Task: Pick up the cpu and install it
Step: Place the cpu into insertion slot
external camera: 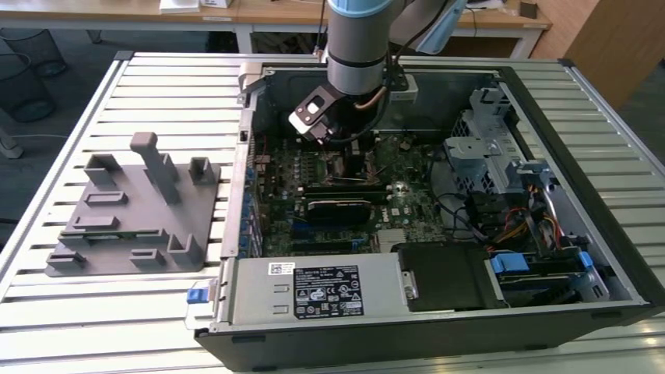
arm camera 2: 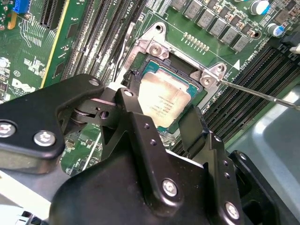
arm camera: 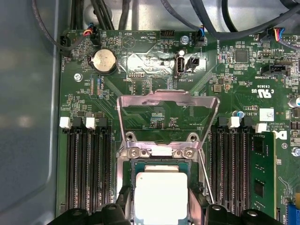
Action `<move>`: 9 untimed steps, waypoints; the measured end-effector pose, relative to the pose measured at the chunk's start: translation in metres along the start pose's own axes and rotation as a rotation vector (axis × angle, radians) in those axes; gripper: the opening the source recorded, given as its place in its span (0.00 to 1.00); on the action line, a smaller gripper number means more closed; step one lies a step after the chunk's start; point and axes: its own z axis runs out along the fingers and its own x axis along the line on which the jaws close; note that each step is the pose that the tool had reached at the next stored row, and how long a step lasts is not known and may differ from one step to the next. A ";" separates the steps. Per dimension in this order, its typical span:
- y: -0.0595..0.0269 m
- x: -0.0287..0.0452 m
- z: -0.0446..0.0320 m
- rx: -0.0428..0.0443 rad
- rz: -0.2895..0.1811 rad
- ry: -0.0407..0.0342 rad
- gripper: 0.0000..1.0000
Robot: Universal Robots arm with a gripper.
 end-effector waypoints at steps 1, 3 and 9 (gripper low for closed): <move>0.0000 0.0000 -0.0004 0.0000 0.000 -0.0004 0.60; 0.0001 0.0000 -0.0023 0.0001 0.000 -0.0008 0.60; 0.0003 0.0001 -0.0106 0.0013 0.000 -0.0009 0.60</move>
